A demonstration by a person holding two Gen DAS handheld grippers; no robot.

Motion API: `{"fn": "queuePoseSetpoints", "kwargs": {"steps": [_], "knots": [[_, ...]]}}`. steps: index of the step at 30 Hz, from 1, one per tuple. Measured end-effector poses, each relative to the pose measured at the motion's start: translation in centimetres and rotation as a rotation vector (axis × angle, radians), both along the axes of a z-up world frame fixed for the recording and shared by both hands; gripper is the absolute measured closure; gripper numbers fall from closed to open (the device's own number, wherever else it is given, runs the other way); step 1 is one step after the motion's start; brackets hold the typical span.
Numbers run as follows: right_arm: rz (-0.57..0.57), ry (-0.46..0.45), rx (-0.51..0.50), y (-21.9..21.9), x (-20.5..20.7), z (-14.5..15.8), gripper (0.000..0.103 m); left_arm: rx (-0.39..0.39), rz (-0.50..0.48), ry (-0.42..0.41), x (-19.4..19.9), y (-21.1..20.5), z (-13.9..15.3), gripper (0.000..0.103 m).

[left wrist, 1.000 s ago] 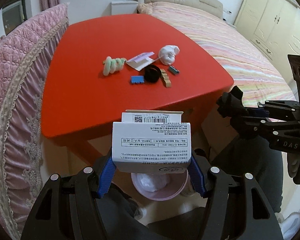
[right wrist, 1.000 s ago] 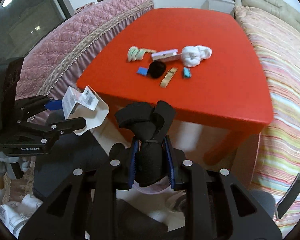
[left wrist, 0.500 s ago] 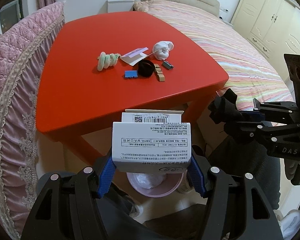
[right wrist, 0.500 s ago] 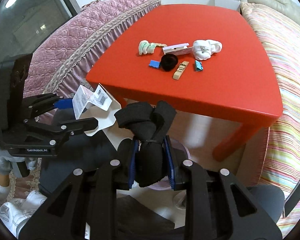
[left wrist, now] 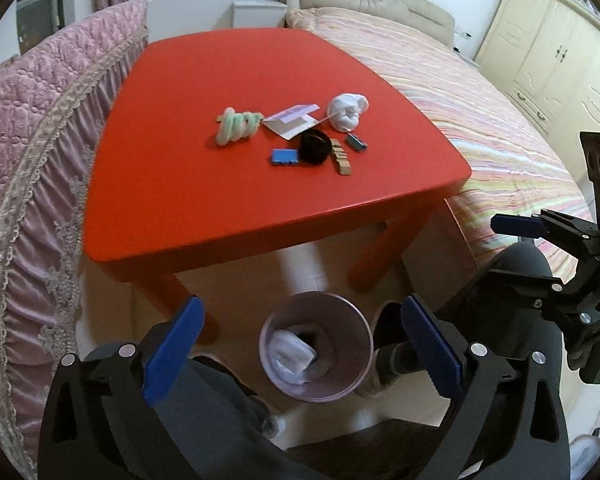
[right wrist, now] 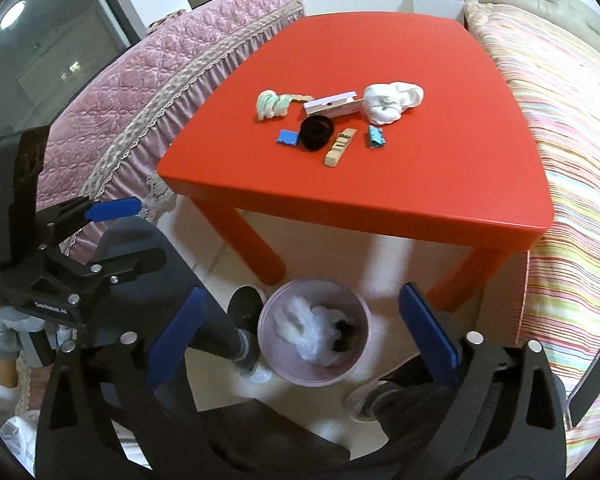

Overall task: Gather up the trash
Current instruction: 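Move both open tools back over the red table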

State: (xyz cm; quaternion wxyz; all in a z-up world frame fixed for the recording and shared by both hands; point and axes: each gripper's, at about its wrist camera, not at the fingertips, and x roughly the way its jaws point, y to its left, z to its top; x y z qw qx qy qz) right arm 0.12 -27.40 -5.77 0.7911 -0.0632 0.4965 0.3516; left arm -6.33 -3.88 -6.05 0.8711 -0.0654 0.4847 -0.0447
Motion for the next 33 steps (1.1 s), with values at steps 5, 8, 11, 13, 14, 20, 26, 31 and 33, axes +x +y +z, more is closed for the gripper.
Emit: {"fn": "queuePoseSetpoints", "kwargs": {"steps": [5, 8, 11, 13, 14, 20, 26, 31, 33], "knots": [[-0.017, -0.002, -0.005, -0.2, 0.4, -0.1, 0.006, 0.005, 0.021, 0.007, 0.2, 0.6, 0.0, 0.008], [-0.023, -0.002, -0.004, -0.3, 0.8, 0.0, 0.006, 0.006, 0.032, 0.008, 0.4, 1.0, 0.1, 0.008], [-0.026, -0.01, -0.001, -0.4, 1.1, 0.3, 0.006, 0.01, 0.039, 0.001, 0.7, 1.2, 0.4, 0.008], [-0.027, -0.007, 0.007, -0.4, 1.5, 0.5, 0.006, 0.007, 0.049, -0.005, 1.0, 1.6, 0.7, 0.008], [-0.027, -0.008, 0.008, -0.4, 1.6, 0.5, 0.006, 0.006, 0.052, -0.007, 1.2, 1.8, 0.8, 0.008], [-0.031, -0.025, 0.016, 0.0, 3.4, 1.5, 0.006, 0.018, 0.067, -0.027, 2.9, 2.6, 1.8, 0.008], [-0.033, -0.062, 0.005, 0.6, 6.6, 3.0, 0.006, 0.034, 0.066, -0.054, 5.6, 3.6, 3.0, 0.008], [-0.043, -0.071, -0.001, 1.2, 10.4, 3.9, 0.006, 0.029, 0.056, -0.048, 8.5, 4.5, 3.5, 0.008], [-0.044, -0.069, -0.009, 1.6, 11.9, 4.0, 0.006, 0.031, 0.054, -0.042, 9.7, 4.8, 3.5, 0.008]]}}
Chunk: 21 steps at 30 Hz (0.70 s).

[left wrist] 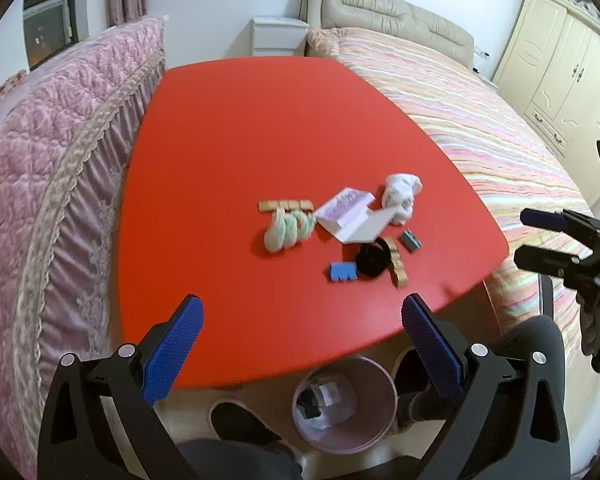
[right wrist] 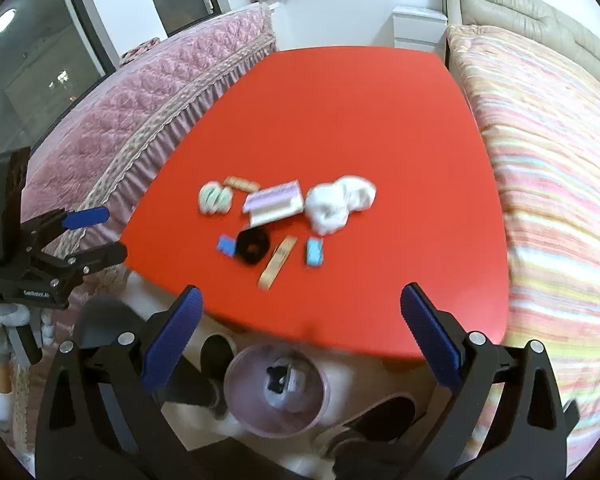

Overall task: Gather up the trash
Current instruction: 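Move both open tools back over the red table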

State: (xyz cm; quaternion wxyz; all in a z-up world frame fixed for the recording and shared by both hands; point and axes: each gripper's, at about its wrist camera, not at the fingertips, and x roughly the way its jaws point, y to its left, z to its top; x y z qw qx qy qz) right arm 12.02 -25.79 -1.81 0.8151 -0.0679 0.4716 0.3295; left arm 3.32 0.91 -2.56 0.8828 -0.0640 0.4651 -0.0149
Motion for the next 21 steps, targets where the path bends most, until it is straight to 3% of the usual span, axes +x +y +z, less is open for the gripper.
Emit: {"fn": "queuePoseSetpoints", "kwargs": {"steps": [5, 12, 21], "knots": [[-0.016, 0.02, -0.032, 1.0, 4.5, -0.9, 0.006, 0.001, -0.024, 0.035, 3.0, 0.3, -0.6, 0.008], [-0.039, 0.094, -0.088, 2.8, 10.0, -3.7, 0.006, -0.017, -0.021, 0.13, 7.1, 1.1, -3.6, 0.008], [-0.07, 0.213, -0.114, 4.3, 13.5, -7.0, 0.006, -0.023, -0.014, 0.185, 10.0, 1.2, -5.7, 0.008]]}}
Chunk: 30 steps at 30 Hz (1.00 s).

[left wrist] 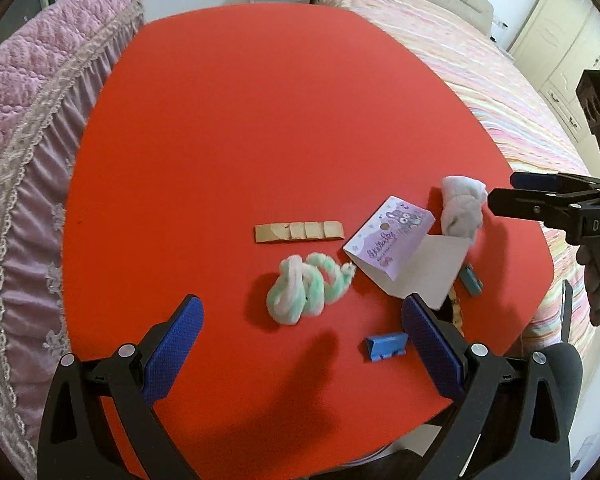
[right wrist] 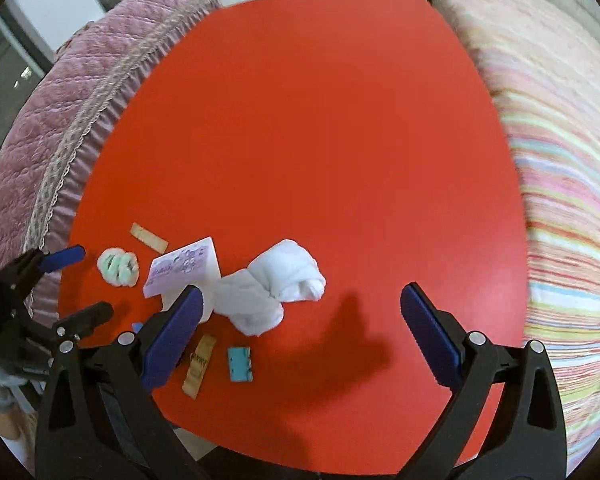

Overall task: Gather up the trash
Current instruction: 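Move both open tools back over the red table, then grasp the green-white twisted cloth with the left tool while the right grasps the white sock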

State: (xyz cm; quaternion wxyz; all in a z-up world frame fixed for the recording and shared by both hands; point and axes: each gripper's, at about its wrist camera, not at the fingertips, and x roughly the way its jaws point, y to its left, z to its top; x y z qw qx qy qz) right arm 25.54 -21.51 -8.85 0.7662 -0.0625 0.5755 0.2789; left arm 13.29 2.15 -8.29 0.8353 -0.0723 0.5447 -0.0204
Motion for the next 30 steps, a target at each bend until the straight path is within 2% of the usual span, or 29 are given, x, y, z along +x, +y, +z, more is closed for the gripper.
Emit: {"fn": "queuePoseSetpoints", "kwargs": {"steps": [8, 10, 12, 15, 19, 20, 21, 23, 25, 30], "knots": [[-0.02, 0.053, 0.002, 1.2, 0.4, -1.2, 0.006, 0.015, 0.015, 0.001, 0.9, 0.4, -1.0, 0.008], [-0.019, 0.065, 0.012, 1.4, 0.4, -1.3, 0.01, 0.013, 0.016, -0.005, 1.0, 0.5, -1.1, 0.008], [-0.016, 0.076, 0.015, 1.7, 0.3, -1.6, 0.019, 0.014, 0.017, -0.009, 1.1, 0.6, -1.3, 0.008], [-0.018, 0.094, 0.026, 2.0, 0.4, -2.0, 0.021, 0.008, 0.014, -0.007, 1.1, 0.6, -1.6, 0.019], [-0.021, 0.103, 0.039, 2.2, 0.4, -2.2, 0.031, 0.004, 0.016, -0.006, 1.2, 1.0, -1.8, 0.035], [-0.022, 0.101, 0.04, 2.2, 0.4, -2.1, 0.037, 0.002, 0.018, -0.009, 1.2, 1.1, -1.8, 0.039], [-0.022, 0.102, 0.044, 2.2, 0.4, -2.1, 0.047, 0.001, 0.018, -0.009, 1.1, 1.1, -1.9, 0.044], [-0.025, 0.096, 0.041, 2.1, 0.5, -2.1, 0.059, 0.006, 0.016, -0.013, 1.0, 1.0, -1.7, 0.061], [-0.019, 0.083, 0.039, 2.1, 0.4, -2.1, 0.063, -0.002, 0.015, -0.01, 0.9, 1.2, -1.7, 0.07], [-0.019, 0.035, 0.034, 1.6, 0.0, -1.7, 0.067, 0.0, 0.016, -0.02, 0.7, 1.1, -1.6, 0.076]]}}
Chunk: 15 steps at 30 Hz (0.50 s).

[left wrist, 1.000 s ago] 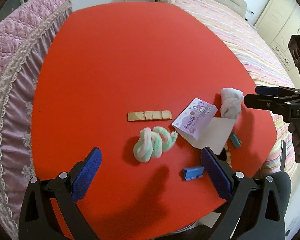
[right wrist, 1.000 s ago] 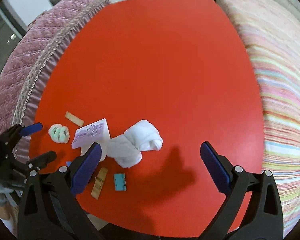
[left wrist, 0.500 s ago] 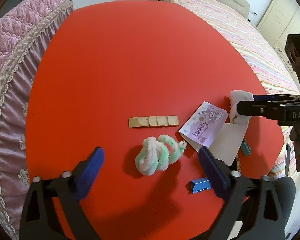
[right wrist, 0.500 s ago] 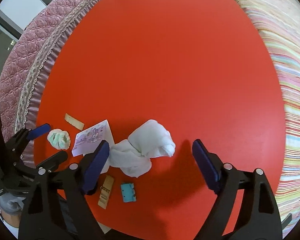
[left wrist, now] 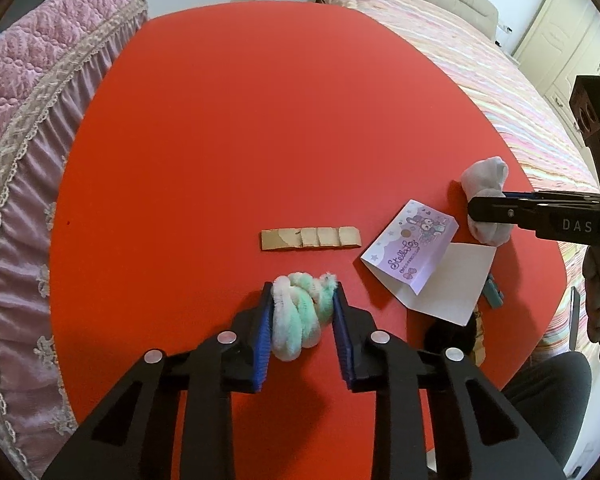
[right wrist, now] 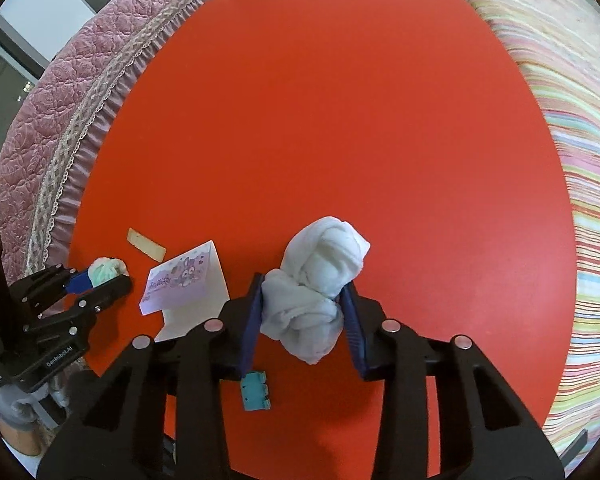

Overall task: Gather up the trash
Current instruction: 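Grasp the green-white twisted cloth with the left tool while the right grasps the white sock, then carry cloth and sock to the pink bin and open both tools over it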

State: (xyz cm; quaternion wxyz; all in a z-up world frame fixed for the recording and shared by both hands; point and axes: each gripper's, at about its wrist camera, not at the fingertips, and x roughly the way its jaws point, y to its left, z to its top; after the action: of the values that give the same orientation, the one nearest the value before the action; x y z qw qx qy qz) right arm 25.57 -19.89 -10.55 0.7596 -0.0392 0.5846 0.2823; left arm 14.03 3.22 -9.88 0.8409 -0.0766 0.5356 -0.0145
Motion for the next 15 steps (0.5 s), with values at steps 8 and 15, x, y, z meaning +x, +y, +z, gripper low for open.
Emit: {"fn": "queuePoseSetpoints", "kwargs": {"steps": [8, 15], "knots": [[0.003, -0.102, 0.011, -1.8, -1.8, 3.0, 0.067, 0.021, -0.006, -0.043, -1.7, -0.3, 1.7, 0.076], [0.044, -0.2, 0.03, -3.4, -6.7, 6.3, 0.067, 0.059, -0.035, -0.119, -4.9, -1.7, 5.3, 0.076]]}}
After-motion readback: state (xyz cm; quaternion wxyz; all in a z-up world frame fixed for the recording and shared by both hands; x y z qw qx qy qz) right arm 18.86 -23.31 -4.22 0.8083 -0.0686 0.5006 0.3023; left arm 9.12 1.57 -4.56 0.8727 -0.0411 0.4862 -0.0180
